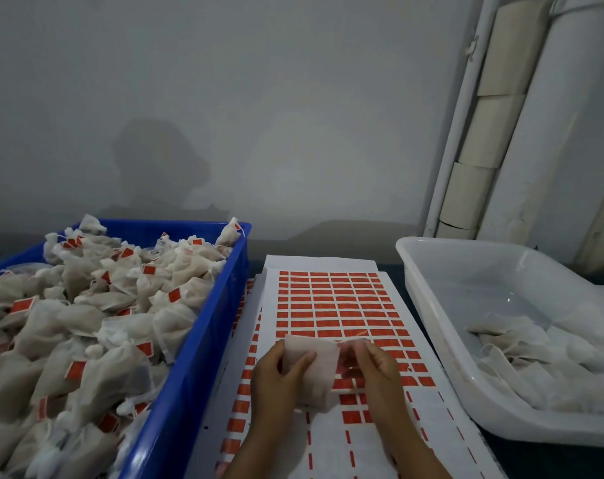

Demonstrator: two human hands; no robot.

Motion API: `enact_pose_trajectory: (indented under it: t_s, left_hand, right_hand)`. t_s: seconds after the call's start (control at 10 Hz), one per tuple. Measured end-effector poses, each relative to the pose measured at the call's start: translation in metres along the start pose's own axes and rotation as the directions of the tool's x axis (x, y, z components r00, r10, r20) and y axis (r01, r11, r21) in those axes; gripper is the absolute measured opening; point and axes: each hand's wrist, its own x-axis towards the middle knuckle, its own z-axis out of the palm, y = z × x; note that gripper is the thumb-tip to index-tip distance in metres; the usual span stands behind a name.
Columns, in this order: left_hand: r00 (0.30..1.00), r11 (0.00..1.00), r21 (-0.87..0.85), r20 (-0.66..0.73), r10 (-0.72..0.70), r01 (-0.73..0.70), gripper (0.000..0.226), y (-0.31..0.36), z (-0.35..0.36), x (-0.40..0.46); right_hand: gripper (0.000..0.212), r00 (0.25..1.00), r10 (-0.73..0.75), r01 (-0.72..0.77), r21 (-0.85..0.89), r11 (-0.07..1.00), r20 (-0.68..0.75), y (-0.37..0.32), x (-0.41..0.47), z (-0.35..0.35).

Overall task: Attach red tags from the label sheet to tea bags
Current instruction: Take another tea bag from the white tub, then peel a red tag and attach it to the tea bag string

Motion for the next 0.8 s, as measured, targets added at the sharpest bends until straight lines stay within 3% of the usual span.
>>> enact_pose_trajectory:
  t_s: [0.1,0.2,0.3,0.4,0.5,0.6,0.7,0.8]
  left_hand:
    - [0.998,0.999,0.012,-0.027,-0.051,0.052,0.008,0.002,0.004,-0.001]
    - [0.987,0.989,0.013,-0.055,-0.149,0.15,0.019,0.001,0.012,0.0]
    - [0.989,0.989,-0.025,-0.021,-0.148,0.147,0.019,0.0,0.012,0.0]
    - [0.986,0.988,0.004,-0.055,-0.154,0.155,0.022,-0.001,0.012,-0.001]
    - [0.981,0.98,0.075,-0.084,-0.177,0.184,0.032,-0.002,0.013,0.001]
    - [0.961,0.962,-0.035,0.056,-0.27,0.272,0.078,0.004,0.014,0.004]
    - [0.973,0.975,0.097,0.1,-0.21,0.201,0.064,0.003,0.017,-0.001]
    - [0.984,0.981,0.127,0.082,-0.16,0.149,0.021,0.0,0.016,-0.003]
  right_hand:
    - [0.027,0.993,-0.04,0.033,-0.059,0.998,-0.115,-0.002,0.002,-0.001]
    - [0.024,0.994,-0.033,0.031,-0.025,0.999,-0.101,0.001,0.005,0.0]
    - [0.033,0.996,-0.084,0.083,-0.139,0.987,0.001,0.001,0.004,0.006]
    - [0.026,0.991,-0.128,0.131,-0.22,0.967,0.025,0.002,0.001,0.006]
    - [0.006,0.993,-0.119,0.112,-0.208,0.972,-0.019,0.003,0.002,0.004]
    - [0.005,0.991,-0.129,0.123,-0.201,0.972,-0.019,0.004,0.002,0.004]
    - [0.005,0.991,-0.136,0.135,-0.211,0.968,0.011,0.004,-0.003,0.007]
    - [0.008,0.976,-0.217,0.215,-0.236,0.948,0.019,0.007,-0.004,0.008]
